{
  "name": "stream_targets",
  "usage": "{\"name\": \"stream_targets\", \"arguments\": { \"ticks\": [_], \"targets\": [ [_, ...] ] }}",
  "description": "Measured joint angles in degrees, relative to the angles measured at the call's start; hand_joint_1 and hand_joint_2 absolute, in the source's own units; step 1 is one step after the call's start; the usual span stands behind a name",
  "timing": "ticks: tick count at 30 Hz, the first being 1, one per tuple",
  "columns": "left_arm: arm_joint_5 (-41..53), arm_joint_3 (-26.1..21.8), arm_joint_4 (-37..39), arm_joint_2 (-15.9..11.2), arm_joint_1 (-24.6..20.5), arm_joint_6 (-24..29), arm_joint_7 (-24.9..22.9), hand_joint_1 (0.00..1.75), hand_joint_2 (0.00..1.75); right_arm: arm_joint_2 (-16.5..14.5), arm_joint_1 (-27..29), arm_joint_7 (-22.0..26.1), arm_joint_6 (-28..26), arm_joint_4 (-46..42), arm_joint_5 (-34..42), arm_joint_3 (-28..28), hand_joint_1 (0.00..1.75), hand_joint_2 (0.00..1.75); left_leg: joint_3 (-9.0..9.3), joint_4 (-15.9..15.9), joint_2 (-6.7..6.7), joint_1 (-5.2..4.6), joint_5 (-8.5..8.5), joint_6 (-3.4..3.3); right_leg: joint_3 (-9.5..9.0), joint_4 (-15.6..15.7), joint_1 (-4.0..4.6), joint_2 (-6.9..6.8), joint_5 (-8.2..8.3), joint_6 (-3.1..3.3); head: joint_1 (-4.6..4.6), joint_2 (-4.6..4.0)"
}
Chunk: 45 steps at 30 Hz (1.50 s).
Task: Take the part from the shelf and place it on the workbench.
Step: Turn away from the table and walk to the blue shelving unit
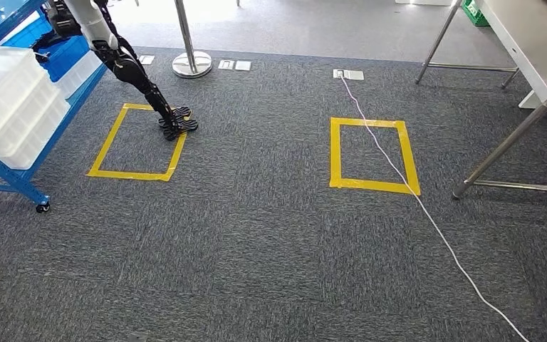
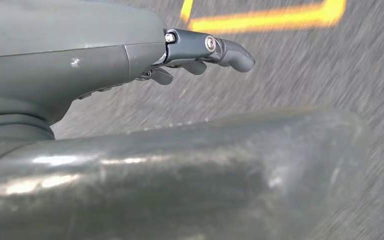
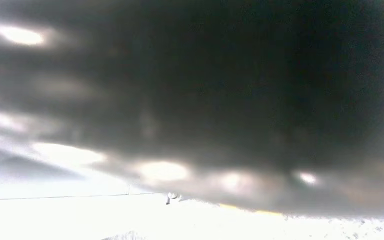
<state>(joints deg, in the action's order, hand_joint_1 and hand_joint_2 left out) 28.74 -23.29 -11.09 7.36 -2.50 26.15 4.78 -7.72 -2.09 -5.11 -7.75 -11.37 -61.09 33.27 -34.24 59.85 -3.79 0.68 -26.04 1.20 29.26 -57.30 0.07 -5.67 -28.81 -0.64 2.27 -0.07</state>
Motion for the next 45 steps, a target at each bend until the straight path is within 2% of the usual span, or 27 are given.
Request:
{"name": "stream_targets", "arguments": {
  "ticks": [1,3,5,7,9,10,11,12,14,16,18,20,22,24,25,26,27,29,31,34,35,36,38,40,41,43,45],
  "targets": [
    [0.09,-0.10,-0.02,-0.11,-0.06,0.89,1.20,0.00,0.00,0.01,-0.06,0.04,-0.04,0.00,0.07,0.15,0.00,0.00,0.23,-0.61,0.05,-0.24,-0.07,-0.32,-0.13,0.01,0.15,-0.50,-0.13,-0.30,-0.12,0.00],
    [-0.32,-0.48,-0.02,-0.34,-0.02,1.42,2.53,0.00,0.00,-0.01,-0.32,0.12,-0.10,0.00,0.14,0.43,0.00,0.00,0.07,-0.89,1.42,-0.33,0.17,-1.13,-0.35,0.03,0.05,-1.35,-0.32,-0.83,-0.26,0.00],
    [-0.95,-1.03,-0.02,-0.51,-0.05,1.14,2.48,0.00,0.00,-0.03,-0.42,0.18,-0.13,0.00,0.05,0.62,0.00,0.00,0.03,-1.32,2.73,-0.18,0.60,-1.95,0.63,-2.05,-0.19,0.53,-1.66,-1.12,-0.39,0.00],
    [-1.17,-1.51,-0.02,-0.61,-0.29,0.67,1.78,0.00,0.00,-0.05,-0.32,0.21,-0.14,0.00,-0.11,0.70,0.00,0.00,-0.15,-1.50,4.15,-0.07,0.93,-2.52,3.82,-8.66,-0.37,3.84,-4.73,-0.81,-0.75,0.00],
    [-1.19,-1.84,-0.01,-0.66,-0.41,0.48,1.35,0.00,0.00,-0.09,-0.20,0.21,-0.14,0.01,-0.16,0.73,0.00,0.00,-0.41,-1.48,5.73,-0.11,1.07,-2.75,7.63,-15.89,-0.38,5.12,-7.15,-0.66,-0.89,0.00],
    [-1.20,-1.95,-0.01,-0.67,-0.38,0.44,1.25,0.00,0.00,-0.10,-0.16,0.20,-0.14,0.01,-0.17,0.73,0.00,0.00,-0.44,-1.47,6.56,-0.13,1.11,-2.77,8.47,-17.08,-0.38,5.34,-7.13,-0.89,-0.89,0.00],
    [-1.21,-2.04,0.00,-0.68,-0.34,0.44,1.18,0.00,0.00,-0.11,-0.14,0.20,-0.14,0.01,-0.18,0.74,0.00,0.00,-0.42,-1.47,7.38,-0.13,1.15,-2.75,8.15,-15.91,-0.40,5.53,-6.13,-1.28,-0.89,0.00],
    [-1.23,-2.11,0.01,-0.69,-0.33,0.40,1.10,0.00,0.00,-0.11,-0.15,0.19,-0.14,0.01,-0.20,0.75,0.00,0.00,-0.37,-1.46,8.18,-0.12,1.21,-2.69,6.83,-12.70,-0.45,5.93,-4.44,-1.71,-0.89,0.00],
    [-1.53,-2.25,0.01,-0.70,-0.39,-0.15,0.31,0.00,0.00,-0.10,-0.18,0.17,-0.14,0.00,-0.26,0.78,0.00,0.00,-0.39,-1.38,9.65,-0.20,1.34,-2.38,3.34,-4.63,-0.65,8.22,-1.02,-2.07,-0.93,0.00],
    [-2.24,-2.67,0.01,-0.68,-0.43,-1.42,-1.39,0.00,0.00,-0.08,-0.25,0.10,-0.13,0.00,-0.42,0.81,0.00,0.00,-0.61,-1.38,10.81,-0.34,1.56,-1.81,1.68,-0.76,-0.61,9.61,0.44,-1.49,-0.93,0.00],
    [-2.80,-3.24,0.04,-0.66,-0.21,-3.02,-3.50,0.00,0.00,-0.14,-0.37,-0.04,-0.05,0.00,-0.68,0.84,0.00,0.00,-0.90,-1.50,11.62,-0.23,1.84,-1.11,1.41,-0.40,-0.54,8.53,0.86,-0.53,-0.90,0.00],
    [-2.87,-3.56,0.09,-0.64,0.07,-4.41,-5.24,0.00,0.00,-0.29,-0.40,-0.14,0.05,0.00,-1.00,0.85,0.00,0.00,-1.74,-0.02,9.38,-0.26,0.79,-0.62,1.14,-0.02,-0.71,7.22,1.30,0.42,-0.72,0.00],
    [-2.52,-3.62,0.11,-0.57,0.06,-5.35,-6.14,0.00,0.00,-0.39,-0.25,-0.16,0.12,0.01,-1.26,0.85,0.00,0.00,-4.20,5.54,5.64,-0.34,-2.68,-0.32,1.00,0.19,-0.64,5.71,1.41,1.08,-0.38,0.00],
    [-2.11,-3.60,0.14,-0.42,-0.04,-6.02,-6.65,0.00,0.00,-0.40,-0.10,-0.16,0.19,0.02,-1.40,0.86,0.00,0.00,-7.39,12.65,4.25,-0.14,-5.95,-0.03,0.98,0.17,-0.42,4.10,1.30,1.33,-0.22,0.00],
    [-1.96,-3.60,0.15,-0.35,-0.01,-6.23,-6.89,0.00,0.00,-0.40,-0.11,-0.16,0.23,0.02,-1.44,0.86,0.00,0.00,-8.14,14.45,4.07,-0.03,-6.35,0.09,0.98,0.17,-0.37,3.35,1.26,1.36,-0.23,0.00],
    [-1.83,-3.60,0.16,-0.32,0.04,-6.39,-7.08,0.00,0.00,-0.41,-0.14,-0.16,0.26,0.02,-1.46,0.86,0.00,0.00,-7.82,14.16,3.89,0.07,-5.72,0.18,0.96,0.15,-0.35,2.68,1.22,1.38,-0.20,0.00],
    [-1.71,-3.61,0.17,-0.31,0.08,-6.47,-7.25,0.00,0.00,-0.44,-0.19,-0.16,0.30,0.02,-1.46,0.85,0.00,0.00,-6.36,11.73,3.51,0.13,-4.26,0.21,0.87,0.14,-0.36,2.07,1.15,1.34,-0.20,0.00],
    [-1.55,-3.61,0.16,-0.31,0.00,-6.54,-7.36,0.00,0.00,-0.50,-0.25,-0.16,0.37,0.02,-1.46,0.85,0.00,0.00,-1.76,3.80,1.36,0.00,-1.15,0.10,0.59,0.09,-0.16,0.98,0.86,1.01,-0.15,0.00],
    [-1.37,-3.61,0.16,-0.29,-0.20,-6.59,-7.38,0.00,0.00,-0.50,-0.28,-0.16,0.43,0.01,-1.48,0.85,0.00,0.00,0.71,-0.70,0.06,-0.33,-0.04,-0.38,0.43,0.01,0.20,0.09,0.55,0.47,-0.28,0.00],
    [-0.88,-3.60,0.16,-0.31,-0.22,-6.71,-7.18,0.00,0.00,-0.49,-0.52,-0.12,0.43,0.00,-1.52,0.85,0.00,0.00,0.45,-1.22,1.72,-0.63,0.23,-1.47,0.26,-0.08,0.11,-0.87,0.26,-0.38,-0.45,0.00],
    [-0.64,-3.57,0.16,-0.29,-0.21,-6.75,-6.92,0.00,0.00,-0.49,-0.59,-0.08,0.43,0.00,-1.54,0.85,0.00,0.00,0.38,-1.37,2.34,-0.52,0.43,-1.85,0.59,-0.79,0.00,-0.06,-0.28,-0.61,-0.50,0.00],
    [-0.37,-3.53,0.16,-0.27,-0.25,-6.76,-6.59,0.00,0.00,-0.50,-0.61,-0.03,0.41,0.00,-1.54,0.85,0.00,0.00,0.32,-1.52,2.97,-0.34,0.68,-2.23,1.43,-2.60,-0.08,1.26,-1.35,-0.70,-0.62,0.00],
    [0.02,-3.43,0.16,-0.20,-0.44,-6.80,-6.03,0.00,0.00,-0.50,-0.51,0.05,0.38,0.00,-1.55,0.85,0.00,0.00,0.04,-1.58,4.37,-0.18,0.99,-2.73,4.81,-9.74,-0.19,4.26,-4.60,-0.44,-0.86,0.00],
    [0.09,-3.40,0.16,-0.17,-0.52,-6.89,-5.79,0.00,0.00,-0.49,-0.37,0.08,0.37,0.01,-1.56,0.85,0.00,0.00,-0.26,-1.57,5.99,-0.19,1.17,-2.94,8.22,-16.42,-0.27,5.21,-6.74,-0.37,-0.90,0.00],
    [0.07,-3.41,0.16,-0.17,-0.47,-6.94,-5.76,0.00,0.00,-0.49,-0.32,0.09,0.37,0.02,-1.57,0.85,0.00,0.00,-0.32,-1.57,6.80,-0.20,1.25,-2.94,8.61,-16.90,-0.31,5.35,-6.48,-0.64,-0.92,0.00],
    [0.01,-3.42,0.16,-0.12,-0.41,-7.03,-5.75,0.00,0.00,-0.48,-0.29,0.11,0.37,0.02,-1.61,0.85,0.00,0.00,-0.34,-1.56,8.45,-0.17,1.45,-2.76,6.09,-11.22,-0.47,6.17,-3.60,-1.43,-0.94,0.00],
    [-0.03,-3.42,0.16,-0.04,-0.43,-7.11,-5.77,0.00,0.00,-0.44,-0.33,0.13,0.37,0.01,-1.62,0.85,0.00,0.00,-0.44,-1.46,9.90,-0.29,1.65,-2.33,2.48,-3.28,-0.63,8.61,-0.63,-1.61,-0.96,0.00]
  ]
}}
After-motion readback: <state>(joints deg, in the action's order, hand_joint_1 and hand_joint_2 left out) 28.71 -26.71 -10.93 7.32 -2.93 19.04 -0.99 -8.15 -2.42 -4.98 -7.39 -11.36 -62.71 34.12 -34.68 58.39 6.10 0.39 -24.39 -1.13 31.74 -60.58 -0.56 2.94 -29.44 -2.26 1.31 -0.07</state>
